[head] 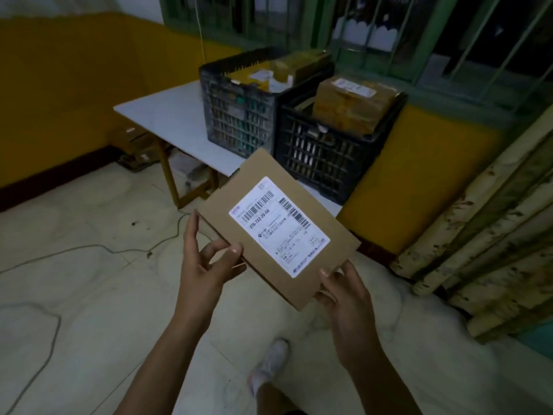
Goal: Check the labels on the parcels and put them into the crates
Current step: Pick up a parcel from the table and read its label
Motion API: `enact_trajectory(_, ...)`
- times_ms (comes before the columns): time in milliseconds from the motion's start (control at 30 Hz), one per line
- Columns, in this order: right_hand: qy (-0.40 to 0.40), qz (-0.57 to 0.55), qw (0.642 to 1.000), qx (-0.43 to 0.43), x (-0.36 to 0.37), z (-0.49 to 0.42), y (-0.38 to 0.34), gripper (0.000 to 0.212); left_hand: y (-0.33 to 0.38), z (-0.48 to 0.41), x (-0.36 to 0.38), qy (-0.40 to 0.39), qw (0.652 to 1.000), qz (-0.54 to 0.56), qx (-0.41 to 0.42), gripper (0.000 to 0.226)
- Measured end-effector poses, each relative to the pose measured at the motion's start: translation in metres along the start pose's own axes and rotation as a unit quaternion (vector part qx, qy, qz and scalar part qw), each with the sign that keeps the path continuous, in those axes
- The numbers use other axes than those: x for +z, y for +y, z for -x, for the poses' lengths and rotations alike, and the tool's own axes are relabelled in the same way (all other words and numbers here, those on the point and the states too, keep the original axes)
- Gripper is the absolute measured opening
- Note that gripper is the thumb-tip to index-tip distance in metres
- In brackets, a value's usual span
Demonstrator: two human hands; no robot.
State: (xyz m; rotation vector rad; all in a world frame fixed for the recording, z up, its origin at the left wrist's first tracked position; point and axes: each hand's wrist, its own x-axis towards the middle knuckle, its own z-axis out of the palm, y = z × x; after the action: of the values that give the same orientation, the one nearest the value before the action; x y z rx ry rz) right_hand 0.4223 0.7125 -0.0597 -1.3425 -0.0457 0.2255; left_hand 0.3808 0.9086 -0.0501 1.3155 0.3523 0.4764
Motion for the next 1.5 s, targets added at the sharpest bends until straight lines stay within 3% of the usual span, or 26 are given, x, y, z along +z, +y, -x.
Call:
enact_trajectory(100, 0.036, -0.016, 0.998, -0.042, 0.010, -0.069, -0.003, 0.048, -0.003, -0.065, 0.016, -0.014, 1.000, -0.017, 0.020, 0.093)
enact_trajectory(200, 0.104, -0.035, 0.991, -0.073, 0.018, -0.139, -0.009, 0.039, -0.001, -0.131, 0.040, -0.018, 0.998, -0.032, 0.041, 0.082)
enact_trajectory(433, 0.070, 0.079, 0.984, -0.145, 0.021, -0.265, -0.061, 0.073, 0.014, -0.255, 0.110, 0.019, 0.990, -0.063, 0.122, 0.021)
enact_trajectory(567, 0.111, 0.084, 0.981, -0.138, 0.004, -0.317, -0.082, 0.064, 0.019, -0.318, 0.140, 0.010, 0.978, -0.123, 0.166, 0.010)
enact_trajectory(700, 0.153, 0.053, 0.975, -0.152, -0.008, -0.353, -0.098, 0.049, 0.015, -0.364, 0.170, -0.043, 0.969, -0.149, 0.194, 0.011)
enact_trajectory(867, 0.236, 0.044, 0.957, -0.161, -0.019, -0.408, -0.119, 0.072, 0.014, -0.434, 0.213, -0.125, 0.968, -0.104, 0.191, 0.024)
enact_trajectory(1100, 0.337, 0.077, 0.927, -0.145, -0.016, -0.484, -0.136, 0.069, 0.005, -0.535, 0.259, -0.215, 0.959, -0.101, 0.157, 0.020)
enact_trajectory(1233, 0.381, 0.095, 0.904, -0.168, -0.019, -0.509, -0.139, 0.049, 0.002, -0.568, 0.272, -0.259, 0.946, -0.109, 0.160, 0.023)
enact_trajectory(1367, 0.391, 0.115, 0.897, -0.170, -0.015, -0.515, -0.139, 0.046, 0.001, -0.570, 0.266, -0.269, 0.946, -0.099, 0.150, 0.032)
enact_trajectory(1500, 0.349, 0.132, 0.912, -0.168, 0.001, -0.513, -0.136, 0.053, 0.001, -0.562, 0.247, -0.206, 0.961, -0.111, 0.145, 0.020)
